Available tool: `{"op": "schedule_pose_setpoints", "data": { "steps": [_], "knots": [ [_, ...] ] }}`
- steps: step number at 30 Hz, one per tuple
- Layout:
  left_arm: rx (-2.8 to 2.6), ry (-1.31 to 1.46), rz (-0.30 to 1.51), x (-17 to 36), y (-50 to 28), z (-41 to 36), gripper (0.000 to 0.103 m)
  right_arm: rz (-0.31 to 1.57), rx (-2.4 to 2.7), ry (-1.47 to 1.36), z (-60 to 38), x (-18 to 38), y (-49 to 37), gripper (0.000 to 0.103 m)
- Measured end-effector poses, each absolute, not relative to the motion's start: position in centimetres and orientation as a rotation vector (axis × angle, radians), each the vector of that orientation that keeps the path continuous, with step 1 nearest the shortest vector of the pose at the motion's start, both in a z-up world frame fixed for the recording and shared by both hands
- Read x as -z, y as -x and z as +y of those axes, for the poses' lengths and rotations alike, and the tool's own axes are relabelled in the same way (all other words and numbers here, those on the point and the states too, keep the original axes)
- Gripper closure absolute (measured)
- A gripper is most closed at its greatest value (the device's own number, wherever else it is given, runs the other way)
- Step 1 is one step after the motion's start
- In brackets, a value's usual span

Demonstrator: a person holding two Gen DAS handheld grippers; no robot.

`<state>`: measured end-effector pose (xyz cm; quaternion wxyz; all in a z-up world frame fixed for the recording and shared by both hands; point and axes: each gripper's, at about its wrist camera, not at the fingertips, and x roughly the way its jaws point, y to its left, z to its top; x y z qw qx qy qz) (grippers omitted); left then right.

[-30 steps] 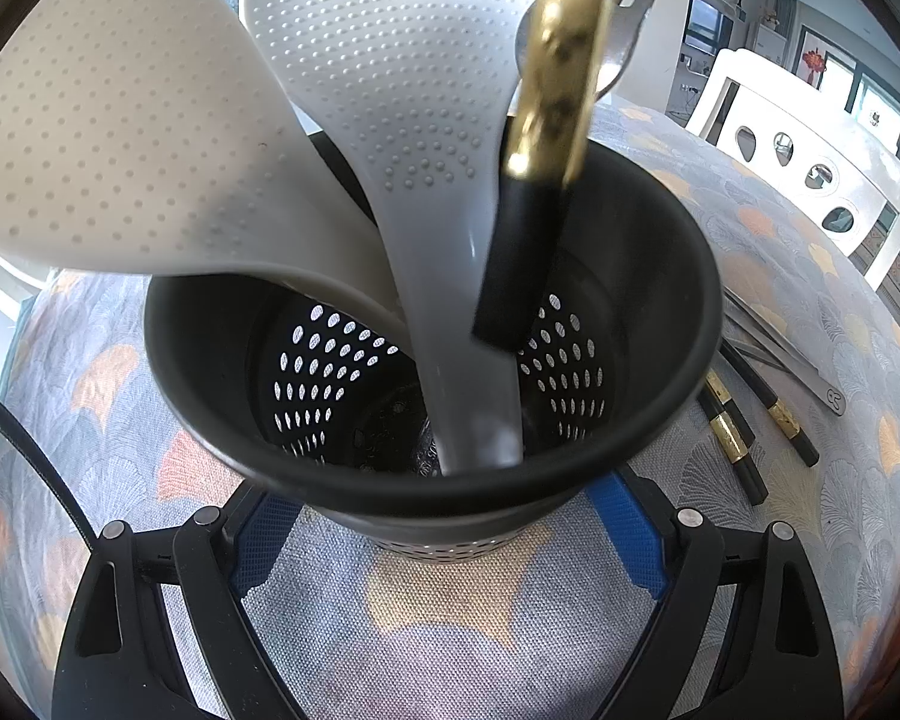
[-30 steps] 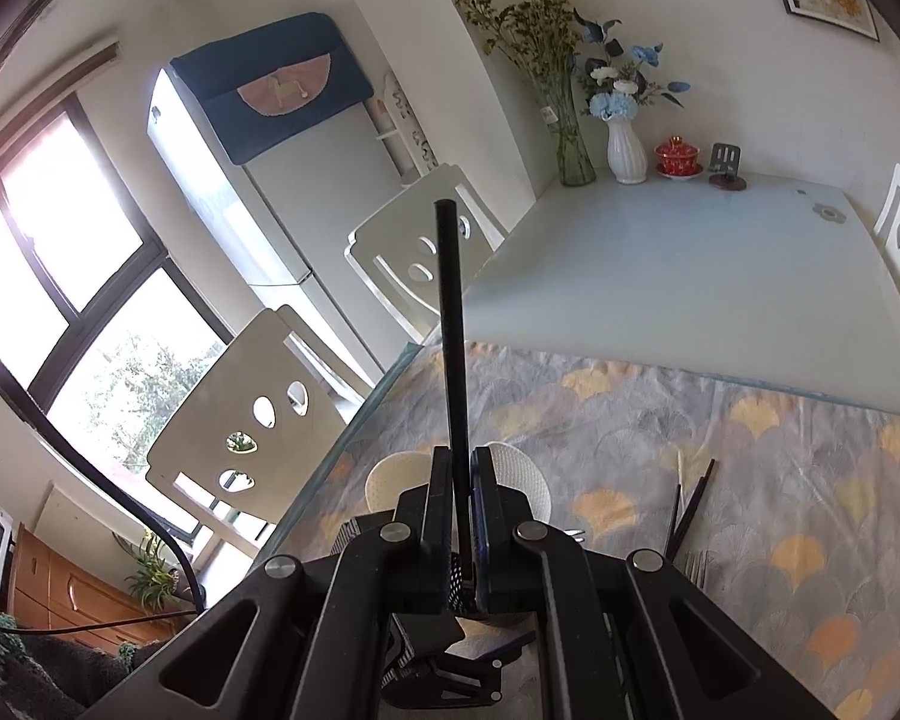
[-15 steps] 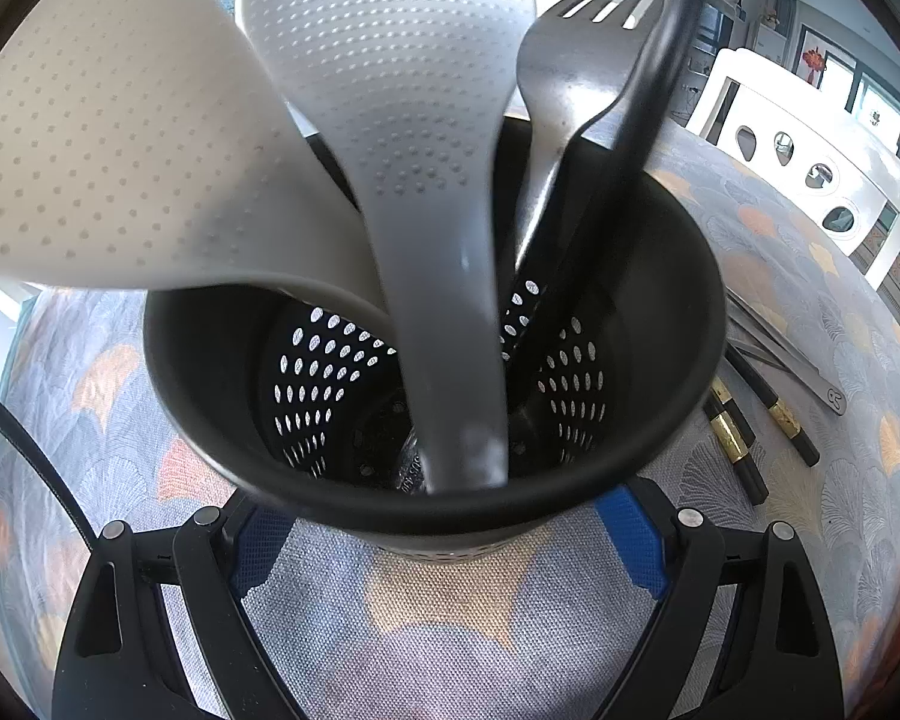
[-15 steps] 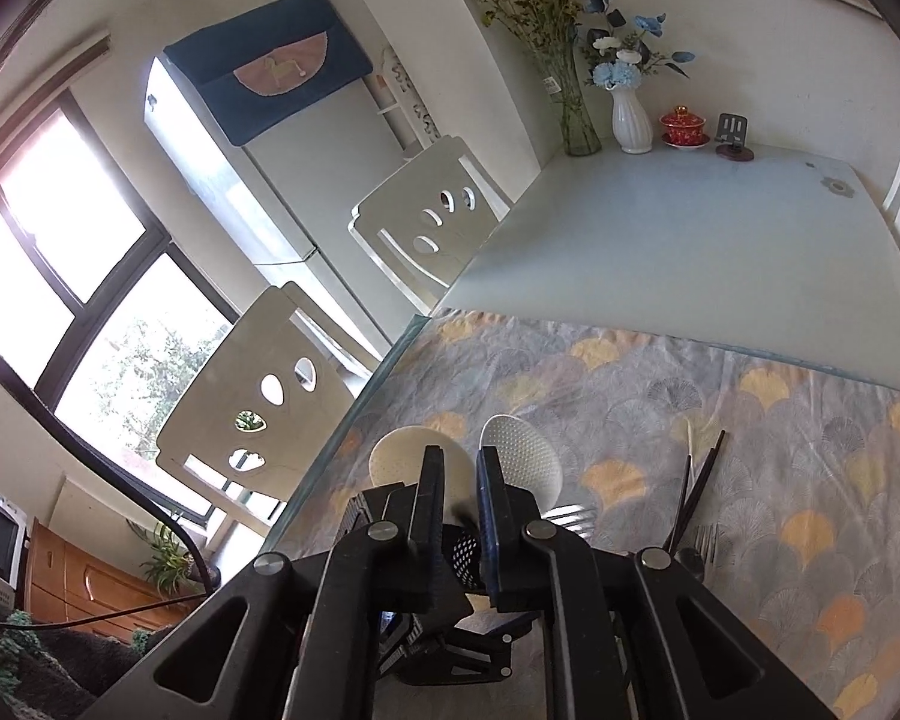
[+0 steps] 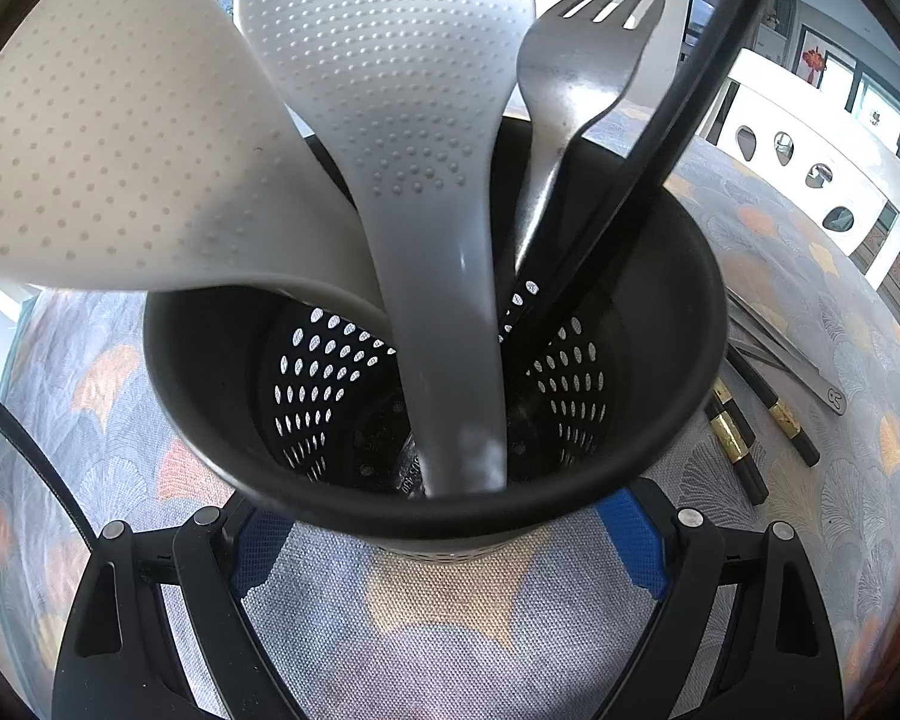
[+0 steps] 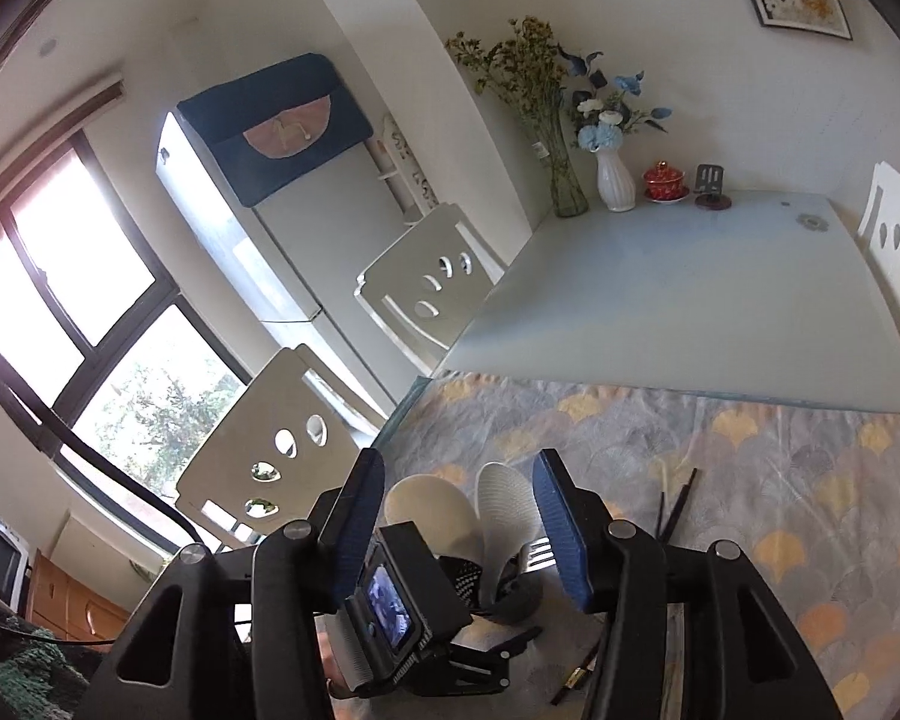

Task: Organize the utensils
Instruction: 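Open the right gripper and release the chopstick in the holder, then move the right gripper back over the remaining silver fork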

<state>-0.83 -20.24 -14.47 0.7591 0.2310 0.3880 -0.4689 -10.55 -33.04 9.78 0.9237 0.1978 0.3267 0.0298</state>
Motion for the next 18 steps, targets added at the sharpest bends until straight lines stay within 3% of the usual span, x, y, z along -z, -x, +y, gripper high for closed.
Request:
{"op": "schedule_pose_setpoints", "data": {
  "steps": [18],
  "knots": [
    [1.021, -0.504, 0.845, 14.5, 0.9, -20.3, 0.014, 0.814, 0.132, -0.263, -32.9, -7.8, 11.9, 0.053]
  ]
}}
